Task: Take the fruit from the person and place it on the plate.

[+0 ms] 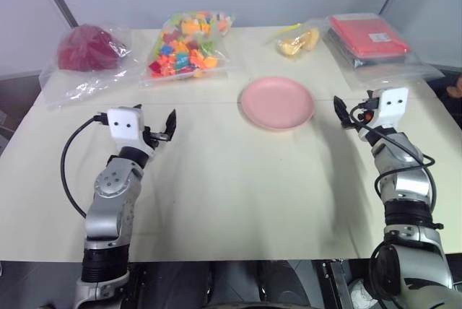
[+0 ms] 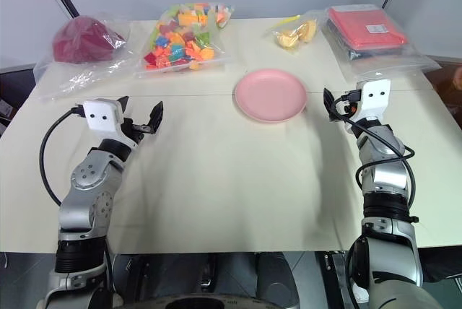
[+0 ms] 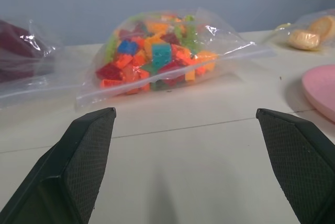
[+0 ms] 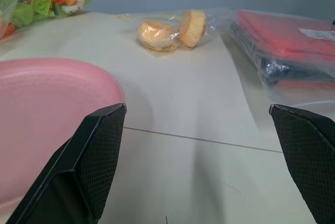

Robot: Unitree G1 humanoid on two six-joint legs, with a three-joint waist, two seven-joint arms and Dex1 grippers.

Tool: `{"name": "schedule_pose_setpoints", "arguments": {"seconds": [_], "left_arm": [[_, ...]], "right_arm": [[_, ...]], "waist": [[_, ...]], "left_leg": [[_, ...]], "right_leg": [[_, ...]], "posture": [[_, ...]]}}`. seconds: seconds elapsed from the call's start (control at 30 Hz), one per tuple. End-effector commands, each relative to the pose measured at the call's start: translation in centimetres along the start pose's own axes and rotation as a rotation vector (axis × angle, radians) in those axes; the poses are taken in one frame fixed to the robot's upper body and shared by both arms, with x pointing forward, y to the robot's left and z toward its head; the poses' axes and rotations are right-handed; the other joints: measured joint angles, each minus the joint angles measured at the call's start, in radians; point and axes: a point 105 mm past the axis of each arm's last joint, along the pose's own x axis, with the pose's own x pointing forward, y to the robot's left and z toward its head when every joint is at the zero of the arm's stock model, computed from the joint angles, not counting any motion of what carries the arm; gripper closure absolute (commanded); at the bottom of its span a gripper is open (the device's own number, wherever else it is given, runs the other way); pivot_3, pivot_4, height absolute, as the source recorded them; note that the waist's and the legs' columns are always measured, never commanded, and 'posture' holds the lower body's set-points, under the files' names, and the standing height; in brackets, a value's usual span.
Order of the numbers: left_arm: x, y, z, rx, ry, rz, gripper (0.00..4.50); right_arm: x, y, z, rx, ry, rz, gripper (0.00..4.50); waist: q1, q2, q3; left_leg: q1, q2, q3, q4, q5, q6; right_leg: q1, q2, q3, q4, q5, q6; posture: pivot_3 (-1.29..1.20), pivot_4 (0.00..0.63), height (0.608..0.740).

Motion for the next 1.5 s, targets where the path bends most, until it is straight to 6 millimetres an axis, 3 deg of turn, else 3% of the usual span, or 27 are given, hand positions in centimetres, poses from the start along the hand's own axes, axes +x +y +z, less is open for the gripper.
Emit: {"name": "schedule_pose_setpoints", "arguments": {"seconds": [0.03, 0.17, 1.5], "left_arm": [[-0.07, 0.44, 1.00, 0.040, -0.033, 0.025, 0.00], [-0.12, 0.89, 1.73, 0.002, -0.068, 0.050, 0.00], [-0.51, 0.94, 1.57, 0.016, -0.064, 0.054, 0.00]], "right_arm": [[0.06, -0.23, 1.91, -0.024, -0.072, -0.004, 0.05], [0.07, -0.12, 1.71, -0.022, -0.067, -0.002, 0.05], [0.59, 0.73, 1.61, -0.012, -0.067, 0.018, 0.05]], "waist": [[0.000, 0.000, 0.000], [0.000, 0.000, 0.000], [0.000, 0.000, 0.000]], "left_leg": [[0.000, 0.000, 0.000, 0.000, 0.000, 0.000], [0.000, 0.000, 0.000, 0.000, 0.000, 0.000], [0.000, 0.000, 0.000, 0.000, 0.000, 0.000]], "right_leg": [[0.000, 0.000, 0.000, 0.000, 0.000, 0.000], [0.000, 0.000, 0.000, 0.000, 0.000, 0.000], [0.000, 0.000, 0.000, 0.000, 0.000, 0.000]], "posture": [[0.00, 0.150, 0.740], [0.00, 0.150, 0.740], [0.00, 0.150, 0.740]]}}
